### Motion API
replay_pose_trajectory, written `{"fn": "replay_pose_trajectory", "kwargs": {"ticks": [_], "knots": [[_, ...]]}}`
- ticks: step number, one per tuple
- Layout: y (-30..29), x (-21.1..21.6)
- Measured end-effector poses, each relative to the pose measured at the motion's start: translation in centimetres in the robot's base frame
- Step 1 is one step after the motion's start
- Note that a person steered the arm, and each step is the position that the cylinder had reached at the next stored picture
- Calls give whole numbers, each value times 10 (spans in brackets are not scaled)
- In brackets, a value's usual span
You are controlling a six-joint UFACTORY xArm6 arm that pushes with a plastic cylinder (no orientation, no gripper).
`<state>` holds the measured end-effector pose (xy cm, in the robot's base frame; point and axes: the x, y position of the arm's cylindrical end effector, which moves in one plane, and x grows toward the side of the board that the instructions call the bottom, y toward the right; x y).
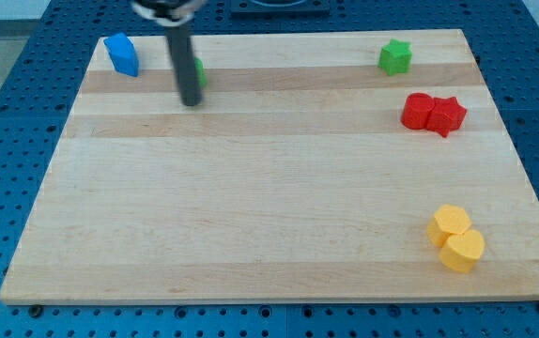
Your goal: Push the green circle into the green star
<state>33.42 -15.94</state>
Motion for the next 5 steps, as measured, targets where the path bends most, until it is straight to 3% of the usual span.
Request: {"fn": "replay_pose_trajectory", "kwargs": {"ticks": [1, 5], "knots": [[-39, -6], [55, -74]]}}
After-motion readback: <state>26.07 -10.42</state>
